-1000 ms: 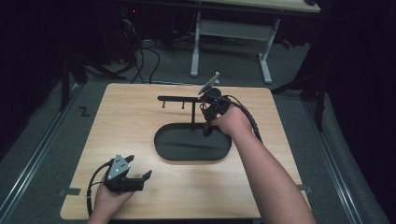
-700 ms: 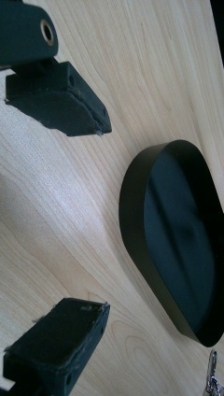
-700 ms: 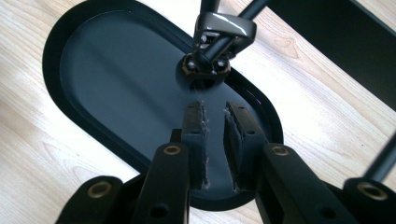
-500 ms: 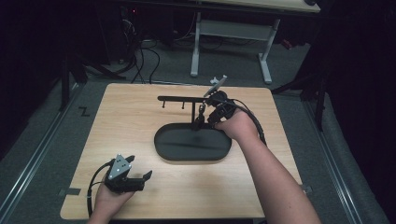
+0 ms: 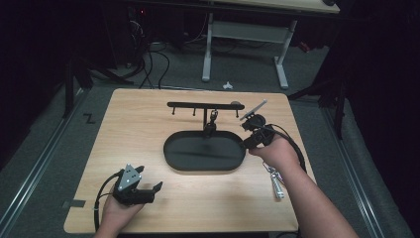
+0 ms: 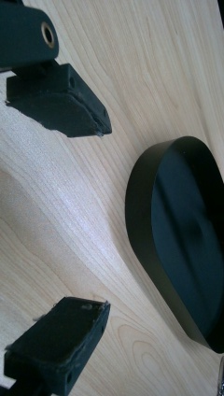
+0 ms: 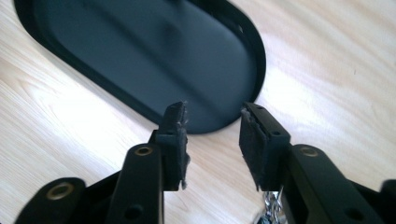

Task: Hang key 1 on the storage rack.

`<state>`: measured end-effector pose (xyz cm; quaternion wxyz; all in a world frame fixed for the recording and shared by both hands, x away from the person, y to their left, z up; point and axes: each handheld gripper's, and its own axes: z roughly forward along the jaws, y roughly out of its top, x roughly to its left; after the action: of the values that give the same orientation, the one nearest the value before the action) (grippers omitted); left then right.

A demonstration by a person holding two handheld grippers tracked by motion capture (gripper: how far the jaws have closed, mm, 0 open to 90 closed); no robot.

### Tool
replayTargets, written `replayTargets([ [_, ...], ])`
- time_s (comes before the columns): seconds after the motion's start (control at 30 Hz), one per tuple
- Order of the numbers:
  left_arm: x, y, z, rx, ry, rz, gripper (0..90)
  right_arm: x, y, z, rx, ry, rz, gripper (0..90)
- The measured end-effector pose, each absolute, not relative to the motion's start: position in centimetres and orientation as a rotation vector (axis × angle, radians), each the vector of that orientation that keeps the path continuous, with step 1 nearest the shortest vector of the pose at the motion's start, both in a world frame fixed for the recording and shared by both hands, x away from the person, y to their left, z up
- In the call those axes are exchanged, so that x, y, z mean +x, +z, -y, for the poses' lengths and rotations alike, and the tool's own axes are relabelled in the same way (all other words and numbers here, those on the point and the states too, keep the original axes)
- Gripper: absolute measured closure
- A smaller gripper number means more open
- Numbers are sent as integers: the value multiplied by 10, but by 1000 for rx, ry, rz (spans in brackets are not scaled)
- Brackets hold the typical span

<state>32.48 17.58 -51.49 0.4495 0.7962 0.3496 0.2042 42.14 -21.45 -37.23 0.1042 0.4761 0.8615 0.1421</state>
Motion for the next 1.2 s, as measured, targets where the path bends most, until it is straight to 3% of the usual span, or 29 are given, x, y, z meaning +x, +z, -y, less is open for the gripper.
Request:
replayTargets([
  [0.17,323,-515,-175,1973,508,-863,132,416,-391,233,1456,402,-2527,549],
  [0.47,324,-514,-176,1973,512,-855,131,406,-427,262,1507,350,-2509,529],
  [1.2,324,-513,-180,1959,510,-870,131,421,-484,297,1645,182,-2502,639],
])
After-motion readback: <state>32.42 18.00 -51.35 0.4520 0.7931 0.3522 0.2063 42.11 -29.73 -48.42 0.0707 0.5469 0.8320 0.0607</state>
